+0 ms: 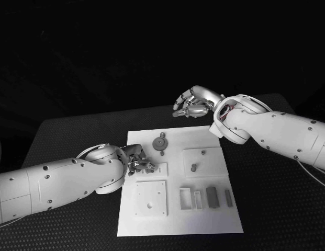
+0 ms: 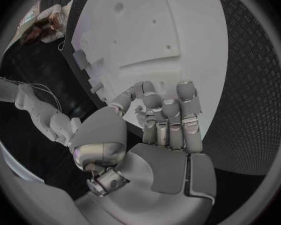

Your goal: Assemble the parts on the task board

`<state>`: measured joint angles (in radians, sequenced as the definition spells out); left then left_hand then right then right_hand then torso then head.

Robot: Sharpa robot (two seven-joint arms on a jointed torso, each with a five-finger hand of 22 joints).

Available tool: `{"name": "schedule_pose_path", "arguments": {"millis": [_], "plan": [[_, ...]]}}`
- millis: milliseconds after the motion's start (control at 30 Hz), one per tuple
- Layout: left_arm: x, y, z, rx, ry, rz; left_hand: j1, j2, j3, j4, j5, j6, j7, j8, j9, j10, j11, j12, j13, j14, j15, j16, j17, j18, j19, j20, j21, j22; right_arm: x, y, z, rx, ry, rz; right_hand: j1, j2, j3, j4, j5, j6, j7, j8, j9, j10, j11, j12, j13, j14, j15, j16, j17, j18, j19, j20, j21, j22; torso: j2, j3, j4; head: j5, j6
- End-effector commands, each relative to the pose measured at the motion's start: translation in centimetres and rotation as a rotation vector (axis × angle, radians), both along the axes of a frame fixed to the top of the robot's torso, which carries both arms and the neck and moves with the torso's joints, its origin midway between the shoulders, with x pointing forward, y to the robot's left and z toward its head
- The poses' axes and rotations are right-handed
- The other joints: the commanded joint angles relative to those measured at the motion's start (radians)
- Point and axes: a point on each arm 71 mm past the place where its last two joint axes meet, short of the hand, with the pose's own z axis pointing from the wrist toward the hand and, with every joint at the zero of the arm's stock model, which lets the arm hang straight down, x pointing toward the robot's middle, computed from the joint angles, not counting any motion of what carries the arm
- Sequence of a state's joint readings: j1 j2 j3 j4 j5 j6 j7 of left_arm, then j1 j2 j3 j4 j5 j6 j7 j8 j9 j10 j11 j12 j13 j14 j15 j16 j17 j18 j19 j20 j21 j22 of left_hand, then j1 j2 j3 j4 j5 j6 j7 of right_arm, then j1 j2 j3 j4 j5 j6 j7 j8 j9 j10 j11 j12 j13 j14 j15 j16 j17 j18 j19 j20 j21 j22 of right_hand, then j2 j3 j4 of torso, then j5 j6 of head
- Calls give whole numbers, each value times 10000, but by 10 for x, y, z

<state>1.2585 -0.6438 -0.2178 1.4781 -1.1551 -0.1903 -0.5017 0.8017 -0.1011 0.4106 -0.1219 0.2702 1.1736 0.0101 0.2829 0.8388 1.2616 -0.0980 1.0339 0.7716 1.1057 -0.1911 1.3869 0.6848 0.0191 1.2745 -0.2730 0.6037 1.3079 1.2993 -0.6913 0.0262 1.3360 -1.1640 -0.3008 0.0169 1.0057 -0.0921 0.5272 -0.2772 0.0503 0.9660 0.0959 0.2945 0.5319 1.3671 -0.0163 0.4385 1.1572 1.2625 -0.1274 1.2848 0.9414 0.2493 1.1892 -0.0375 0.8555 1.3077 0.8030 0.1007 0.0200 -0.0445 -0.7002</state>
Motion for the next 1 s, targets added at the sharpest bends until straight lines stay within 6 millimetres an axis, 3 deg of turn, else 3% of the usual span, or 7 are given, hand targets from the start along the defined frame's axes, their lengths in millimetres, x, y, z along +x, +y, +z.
{"name": "schedule_pose_path", "arguments": {"millis": [33,433,1000], "plan": [[-1,-2,0,-8,-8,-96,-100,-31,1,80,-58,58,-4,37,18,16,-28,35,-10,13,-88,58,-9,195,56,-57,-32,193,-1,1,0,-15,60,123,-67,-11,-20,15,-15,-73,25,-64,12,-61,2,-44,9,-27,30,-54,9,125,31,-61,-70,151,0,3,0,-7,7],[0,-2,1,-32,-53,-63,-201,-50,33,259,-123,84,-23,69,38,36,-46,48,-5,29,-104,69,-6,215,70,-60,-29,197,0,1,-1,-32,85,134,-67,-11,-19,14,-15,-72,25,-65,15,-61,2,-45,9,-27,30,-55,9,125,31,-62,-72,152,1,-5,1,-10,24],[1,-1,0,-24,50,-52,-66,11,43,190,-98,213,-82,195,122,82,-101,80,8,67,-142,106,12,239,105,-62,18,214,0,1,-1,-36,91,145,-69,-6,-17,15,-15,-72,24,-66,19,-60,2,-46,10,-26,30,-56,10,125,33,-62,-73,152,2,-4,-4,-15,26]]}}
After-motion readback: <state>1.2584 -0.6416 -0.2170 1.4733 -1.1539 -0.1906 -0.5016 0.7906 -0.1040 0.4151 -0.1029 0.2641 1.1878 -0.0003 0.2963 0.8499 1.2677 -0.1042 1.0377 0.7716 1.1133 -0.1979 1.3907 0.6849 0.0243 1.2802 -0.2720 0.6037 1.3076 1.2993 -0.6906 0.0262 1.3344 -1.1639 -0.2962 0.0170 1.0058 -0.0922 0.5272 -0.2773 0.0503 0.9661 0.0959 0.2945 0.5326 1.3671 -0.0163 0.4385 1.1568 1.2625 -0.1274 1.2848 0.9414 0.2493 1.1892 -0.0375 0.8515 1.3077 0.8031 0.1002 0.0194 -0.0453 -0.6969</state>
